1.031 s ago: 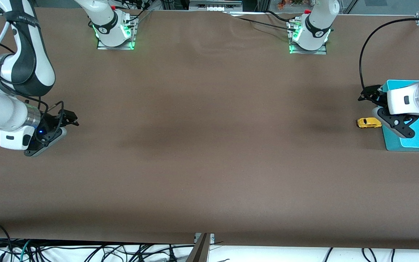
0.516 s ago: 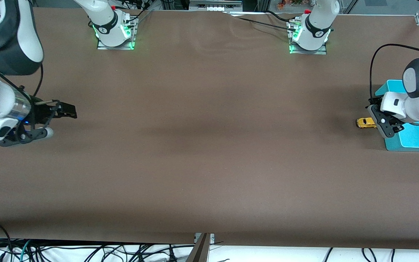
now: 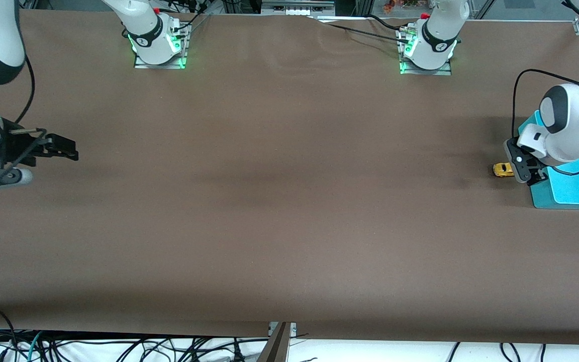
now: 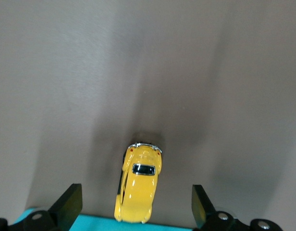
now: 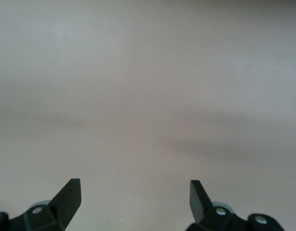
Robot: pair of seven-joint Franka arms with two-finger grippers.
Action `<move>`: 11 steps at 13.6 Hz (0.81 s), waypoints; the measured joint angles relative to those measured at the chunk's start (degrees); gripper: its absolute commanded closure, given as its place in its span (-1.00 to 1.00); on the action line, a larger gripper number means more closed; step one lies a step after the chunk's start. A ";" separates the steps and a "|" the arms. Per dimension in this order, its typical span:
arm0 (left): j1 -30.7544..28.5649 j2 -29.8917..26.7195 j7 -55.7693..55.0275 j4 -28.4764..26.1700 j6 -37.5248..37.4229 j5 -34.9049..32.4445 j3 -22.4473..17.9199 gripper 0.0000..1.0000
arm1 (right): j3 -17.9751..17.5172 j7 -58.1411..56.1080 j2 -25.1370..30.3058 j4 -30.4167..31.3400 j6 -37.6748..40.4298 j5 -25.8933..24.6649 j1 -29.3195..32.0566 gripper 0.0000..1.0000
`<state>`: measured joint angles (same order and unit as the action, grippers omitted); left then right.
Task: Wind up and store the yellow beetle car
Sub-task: 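Lower the left gripper onto the car beside the teal box and grasp, then lift the car into the teal box and open the left gripper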
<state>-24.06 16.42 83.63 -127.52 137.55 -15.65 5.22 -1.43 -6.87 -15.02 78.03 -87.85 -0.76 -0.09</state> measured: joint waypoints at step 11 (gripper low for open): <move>-3.82 6.77 1.55 -1.16 10.13 -8.68 0.04 0.50 | 1.41 1.17 6.96 4.42 1.43 -2.20 -0.03 -1.00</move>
<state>-27.88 23.19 85.17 -128.68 147.68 -24.33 5.26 -0.02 -5.69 -8.05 82.46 -86.42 -2.96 -0.12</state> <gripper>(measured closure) 0.216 0.000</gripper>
